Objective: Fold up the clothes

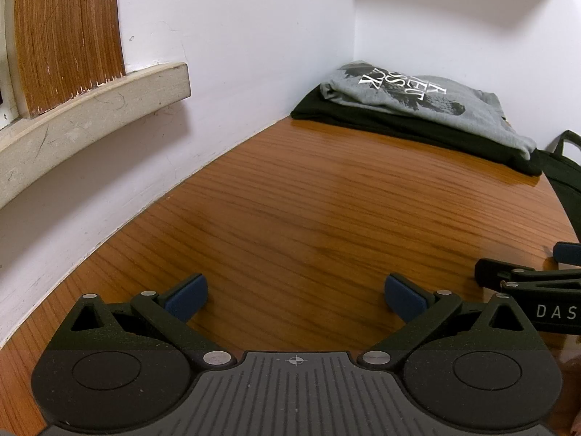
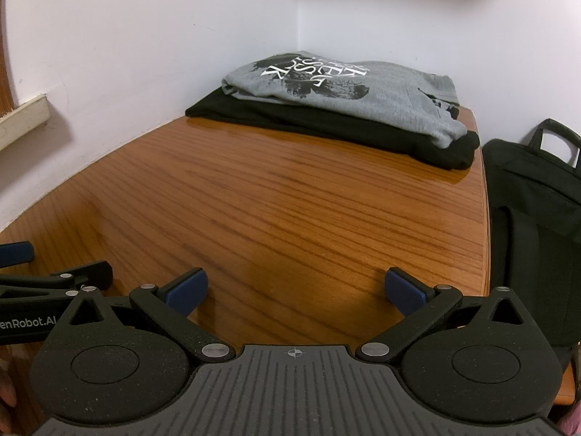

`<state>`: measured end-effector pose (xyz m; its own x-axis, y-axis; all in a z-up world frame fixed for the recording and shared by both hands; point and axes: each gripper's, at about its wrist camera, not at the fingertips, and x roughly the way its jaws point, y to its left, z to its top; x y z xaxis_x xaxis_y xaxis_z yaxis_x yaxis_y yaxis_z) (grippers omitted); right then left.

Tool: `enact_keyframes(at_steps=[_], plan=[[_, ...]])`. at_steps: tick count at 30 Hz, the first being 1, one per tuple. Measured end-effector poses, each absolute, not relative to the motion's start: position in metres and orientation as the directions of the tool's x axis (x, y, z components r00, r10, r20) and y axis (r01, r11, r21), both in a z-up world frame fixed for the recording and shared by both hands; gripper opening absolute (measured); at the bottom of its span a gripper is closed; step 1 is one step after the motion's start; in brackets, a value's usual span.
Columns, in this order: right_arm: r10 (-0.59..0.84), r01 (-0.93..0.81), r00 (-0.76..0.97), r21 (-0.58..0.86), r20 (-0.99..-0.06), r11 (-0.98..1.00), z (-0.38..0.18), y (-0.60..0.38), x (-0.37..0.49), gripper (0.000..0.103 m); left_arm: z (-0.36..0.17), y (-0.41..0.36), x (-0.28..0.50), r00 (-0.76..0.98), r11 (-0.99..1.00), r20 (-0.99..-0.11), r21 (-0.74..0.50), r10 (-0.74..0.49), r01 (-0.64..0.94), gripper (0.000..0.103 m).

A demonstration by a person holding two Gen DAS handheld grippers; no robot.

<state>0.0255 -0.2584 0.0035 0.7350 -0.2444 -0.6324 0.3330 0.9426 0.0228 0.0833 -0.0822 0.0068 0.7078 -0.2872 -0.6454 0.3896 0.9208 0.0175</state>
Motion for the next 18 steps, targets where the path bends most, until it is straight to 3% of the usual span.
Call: enact_keyframes(at_steps=[18], plan=[[-0.242,0.329,0.736,0.021,-0.633,0.944,0.0039,-0.2585,0.0251,0.103,0.0064,-0.0821,0.0834,0.708,0.921,-0.645,0.018,-0.287,0.389,0.103]])
